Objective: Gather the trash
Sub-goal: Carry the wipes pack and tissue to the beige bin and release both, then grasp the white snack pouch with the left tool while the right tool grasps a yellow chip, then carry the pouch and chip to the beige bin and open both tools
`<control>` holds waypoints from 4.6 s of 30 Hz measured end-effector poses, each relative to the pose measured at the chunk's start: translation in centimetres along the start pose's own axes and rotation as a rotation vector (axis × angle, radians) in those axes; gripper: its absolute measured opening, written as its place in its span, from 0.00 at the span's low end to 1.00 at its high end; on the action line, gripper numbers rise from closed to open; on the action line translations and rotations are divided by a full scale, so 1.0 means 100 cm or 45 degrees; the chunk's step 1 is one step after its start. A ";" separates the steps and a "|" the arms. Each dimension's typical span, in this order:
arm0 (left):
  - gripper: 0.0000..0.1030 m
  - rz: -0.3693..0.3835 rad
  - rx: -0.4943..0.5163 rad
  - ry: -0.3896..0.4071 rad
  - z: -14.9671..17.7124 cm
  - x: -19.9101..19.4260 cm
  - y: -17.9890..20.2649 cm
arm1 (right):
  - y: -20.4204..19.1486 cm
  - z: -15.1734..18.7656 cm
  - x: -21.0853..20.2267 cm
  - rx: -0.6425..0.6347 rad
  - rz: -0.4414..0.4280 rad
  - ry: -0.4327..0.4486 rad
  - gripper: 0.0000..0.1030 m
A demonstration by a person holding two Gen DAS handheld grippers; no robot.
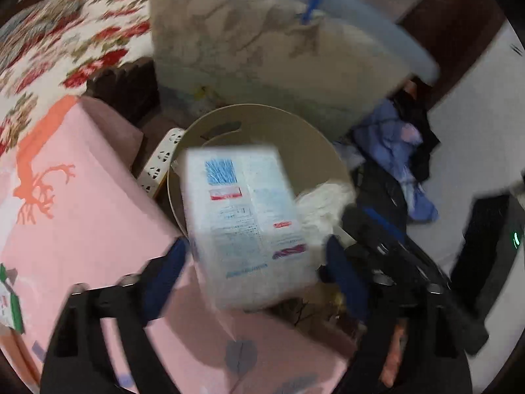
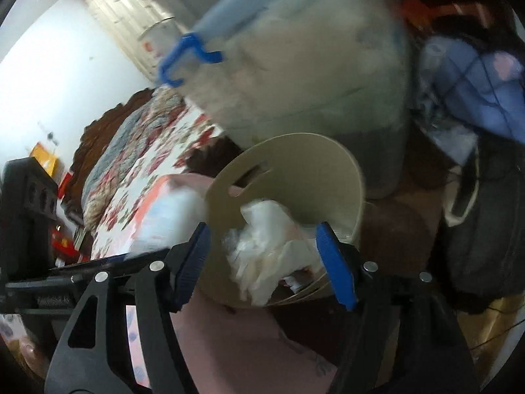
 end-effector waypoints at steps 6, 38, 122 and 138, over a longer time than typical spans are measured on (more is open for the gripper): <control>0.85 -0.015 -0.072 0.050 0.000 -0.014 -0.016 | 0.007 0.009 -0.036 0.069 -0.028 0.120 0.65; 0.64 0.057 -0.506 0.247 0.305 -0.206 -0.224 | -0.247 0.273 -0.059 -0.421 -0.498 -0.476 0.19; 0.15 0.002 -0.471 0.377 0.276 -0.200 -0.225 | -0.192 0.199 -0.038 -0.118 -0.537 -0.370 0.09; 0.15 0.075 -0.105 0.248 0.126 -0.113 -0.093 | -0.067 0.080 -0.039 0.070 -0.357 -0.119 0.09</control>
Point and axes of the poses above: each gripper's, at about its wrist camera, not at the fingertips, and x roughly the way its jaws point, y to its right, z to its underside, the point moved 10 cm from there along x, roughly the way its jaws point, and after that the axes turned 8 degrees about -x, right-handed, at the moved point
